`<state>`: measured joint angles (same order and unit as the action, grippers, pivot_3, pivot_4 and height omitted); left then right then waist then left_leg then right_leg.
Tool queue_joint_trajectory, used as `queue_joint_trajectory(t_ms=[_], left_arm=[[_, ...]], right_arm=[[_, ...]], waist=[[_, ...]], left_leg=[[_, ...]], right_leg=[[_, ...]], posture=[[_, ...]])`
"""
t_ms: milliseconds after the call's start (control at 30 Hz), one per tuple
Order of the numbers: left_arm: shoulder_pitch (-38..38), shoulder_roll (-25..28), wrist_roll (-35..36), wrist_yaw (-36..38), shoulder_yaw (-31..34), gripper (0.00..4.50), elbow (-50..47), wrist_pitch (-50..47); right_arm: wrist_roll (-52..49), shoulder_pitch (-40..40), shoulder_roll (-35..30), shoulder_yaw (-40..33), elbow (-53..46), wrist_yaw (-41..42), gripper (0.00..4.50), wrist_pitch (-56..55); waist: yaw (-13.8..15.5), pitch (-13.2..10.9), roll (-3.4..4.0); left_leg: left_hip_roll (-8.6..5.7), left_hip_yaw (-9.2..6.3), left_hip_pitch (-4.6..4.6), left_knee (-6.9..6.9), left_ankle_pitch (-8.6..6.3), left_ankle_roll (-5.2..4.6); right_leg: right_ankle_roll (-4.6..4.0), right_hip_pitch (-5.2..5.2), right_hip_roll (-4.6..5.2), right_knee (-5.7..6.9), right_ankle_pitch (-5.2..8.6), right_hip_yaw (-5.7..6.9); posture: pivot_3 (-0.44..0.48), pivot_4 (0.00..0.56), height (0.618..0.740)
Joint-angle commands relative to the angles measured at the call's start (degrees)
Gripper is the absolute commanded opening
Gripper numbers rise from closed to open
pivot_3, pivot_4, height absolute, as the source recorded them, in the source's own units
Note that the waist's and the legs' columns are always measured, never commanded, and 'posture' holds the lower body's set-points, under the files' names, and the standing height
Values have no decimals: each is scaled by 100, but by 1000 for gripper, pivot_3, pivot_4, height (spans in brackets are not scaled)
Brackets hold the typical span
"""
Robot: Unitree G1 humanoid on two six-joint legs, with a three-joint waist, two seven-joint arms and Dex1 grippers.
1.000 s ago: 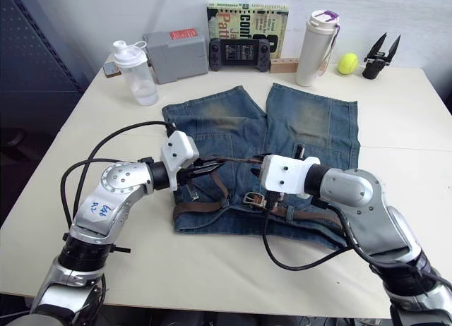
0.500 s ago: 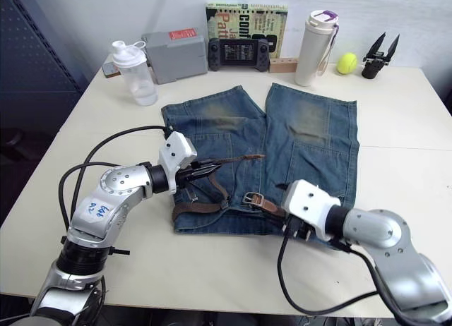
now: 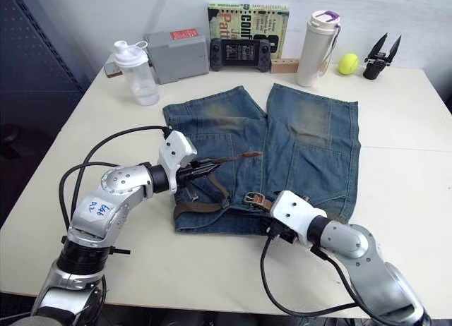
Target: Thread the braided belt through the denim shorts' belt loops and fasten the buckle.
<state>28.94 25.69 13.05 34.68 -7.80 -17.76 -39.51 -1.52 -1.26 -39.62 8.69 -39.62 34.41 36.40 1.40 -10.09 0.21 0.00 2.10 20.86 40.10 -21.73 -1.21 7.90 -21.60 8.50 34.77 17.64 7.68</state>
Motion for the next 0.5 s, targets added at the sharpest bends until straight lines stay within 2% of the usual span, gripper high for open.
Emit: queue_joint_trajectory(t_ms=[33,100,167,233,267,500], left_arm=[[95,18,46,-25,88,0,-224,30],[86,23,26,-26,67,0,-222,57],[66,29,12,-20,44,0,-237,80],[57,36,5,-15,30,0,-244,83],[56,44,-1,-22,25,0,-245,59],[3,390,-134,86,-273,0,-366,-419]], right_arm=[[13,-112,108,-3,-69,-119,2853,259],[-43,-146,138,9,-54,-114,2081,538],[-133,-221,208,30,-105,-117,1033,884],[-228,-319,293,22,-181,-130,589,1149],[-272,-407,330,4,-228,-136,125,1295],[-419,-1179,773,-383,-350,-541,30,2568]], waist=[[0,0,0],[8,0,0],[8,0,0],[1,0,0],[0,0,0],[-17,0,0]], left_leg=[[0,0,0,0,0,0],[0,0,0,0,0,0],[0,-2,1,0,0,0],[-1,-1,1,0,0,0],[0,-1,1,1,0,0],[1,1,0,0,0,0]], right_leg=[[0,0,0,0,0,0],[0,0,0,0,0,0],[0,0,0,1,0,1],[0,0,1,0,0,0],[0,0,0,0,0,0],[0,-2,-1,1,0,-1]], posture=[[0,150,731],[0,150,731],[0,150,731],[0,150,731],[0,150,731],[0,150,731]])
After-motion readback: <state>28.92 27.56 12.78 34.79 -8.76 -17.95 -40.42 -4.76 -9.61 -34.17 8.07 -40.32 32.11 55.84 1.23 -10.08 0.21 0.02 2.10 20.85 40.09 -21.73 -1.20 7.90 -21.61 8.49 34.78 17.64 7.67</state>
